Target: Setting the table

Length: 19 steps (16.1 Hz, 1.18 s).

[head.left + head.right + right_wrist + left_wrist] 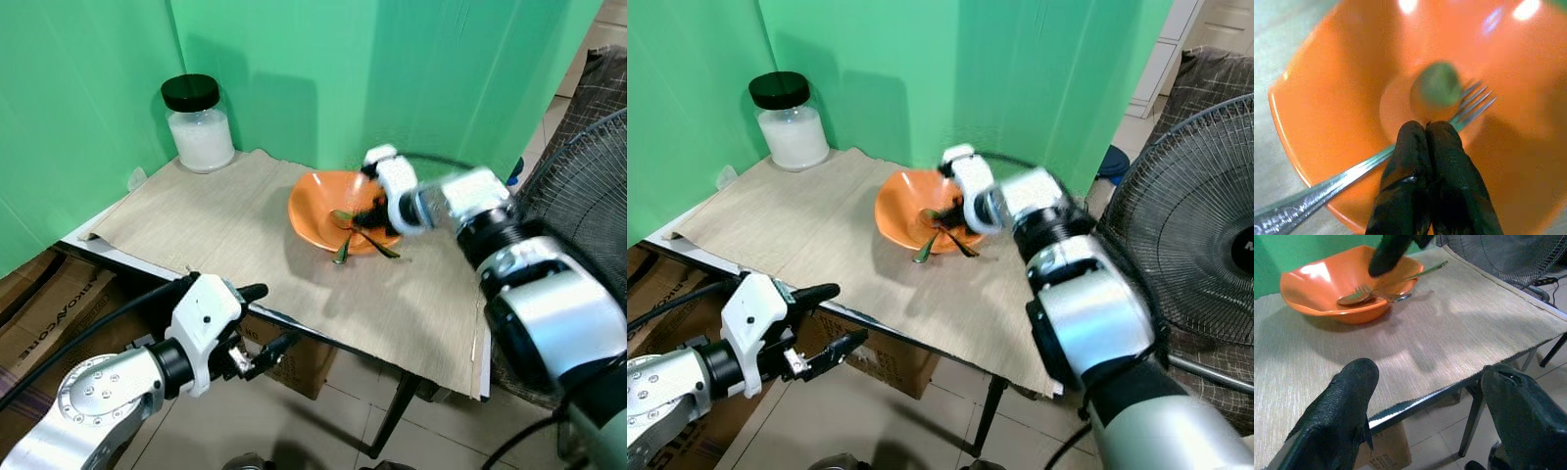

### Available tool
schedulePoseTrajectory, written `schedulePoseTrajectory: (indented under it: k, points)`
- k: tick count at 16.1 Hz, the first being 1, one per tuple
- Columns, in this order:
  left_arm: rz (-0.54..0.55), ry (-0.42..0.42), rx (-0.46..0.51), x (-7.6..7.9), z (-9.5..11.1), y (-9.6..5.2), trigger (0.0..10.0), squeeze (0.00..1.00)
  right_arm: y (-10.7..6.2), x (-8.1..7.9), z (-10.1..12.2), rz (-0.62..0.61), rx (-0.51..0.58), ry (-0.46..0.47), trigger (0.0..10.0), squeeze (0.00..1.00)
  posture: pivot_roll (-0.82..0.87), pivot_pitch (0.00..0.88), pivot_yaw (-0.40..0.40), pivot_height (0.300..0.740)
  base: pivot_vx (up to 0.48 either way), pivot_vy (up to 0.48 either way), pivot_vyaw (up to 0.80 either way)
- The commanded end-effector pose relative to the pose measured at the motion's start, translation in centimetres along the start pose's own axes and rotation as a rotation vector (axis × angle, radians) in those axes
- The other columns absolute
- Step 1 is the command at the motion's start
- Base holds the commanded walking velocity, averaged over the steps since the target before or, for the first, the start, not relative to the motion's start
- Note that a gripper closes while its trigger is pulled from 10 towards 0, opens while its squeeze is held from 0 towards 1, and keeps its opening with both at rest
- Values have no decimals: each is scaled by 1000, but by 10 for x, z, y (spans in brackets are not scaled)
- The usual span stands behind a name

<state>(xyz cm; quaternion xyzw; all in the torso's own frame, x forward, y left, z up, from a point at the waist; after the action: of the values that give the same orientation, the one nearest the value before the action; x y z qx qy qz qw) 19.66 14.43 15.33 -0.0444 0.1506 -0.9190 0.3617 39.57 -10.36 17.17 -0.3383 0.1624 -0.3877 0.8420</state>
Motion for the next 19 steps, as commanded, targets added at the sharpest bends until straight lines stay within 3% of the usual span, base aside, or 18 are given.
schedulePoseTrajectory:
  k: [1, 5, 6, 7, 8, 13, 19]
  points:
    - [29, 15, -3, -6, 0, -1, 10000, 0, -5, 1, 10, -4, 45, -6, 0, 0, 45, 0, 11, 740, 0, 0, 0]
    - [38, 20, -4, -7, 0, 0, 10000, 0, -14, 5, 26, -11, 147, -8, 0, 0, 45, 0, 9, 740, 0, 0, 0]
    - [40, 20, -7, -6, -1, -1, 10000, 0, -15, 3, 32, 7, 225, -31, 10000, 0, 45, 0, 9, 740, 0, 0, 0]
    - [51, 23, -19, -7, -4, -2, 10000, 0, -15, 3, 31, -2, 240, -16, 10000, 0, 45, 0, 8, 740, 0, 0, 0]
    - [71, 17, -27, -8, -8, -5, 10000, 0, -14, 4, 29, -11, 236, -7, 10000, 1000, 46, 0, 8, 740, 0, 0, 0]
    - [194, 47, -67, -28, -21, -32, 10000, 0, -9, -1, 12, 34, 205, -13, 10000, 1000, 54, 0, -4, 740, 0, 0, 0]
    - [162, 35, -20, -26, -16, -31, 10000, 0, -5, 3, -3, -7, 141, -30, 10000, 1000, 54, 0, -10, 740, 0, 0, 0]
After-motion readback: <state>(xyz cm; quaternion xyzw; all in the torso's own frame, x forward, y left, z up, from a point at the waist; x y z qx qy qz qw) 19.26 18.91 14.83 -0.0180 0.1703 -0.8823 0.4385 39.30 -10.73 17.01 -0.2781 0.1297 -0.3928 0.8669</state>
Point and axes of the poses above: a point about 5 cm out from each wrist's last joint towards the gripper, its own y axis pointing out of the wrist towards the gripper, its own z axis along the axis of the wrist's last joint, x = y × z, the point moved 1 cm from there along y, pointing out of the wrist towards the gripper, and after that the axes turned 5 degrees about -y, right-handed, at the moved point
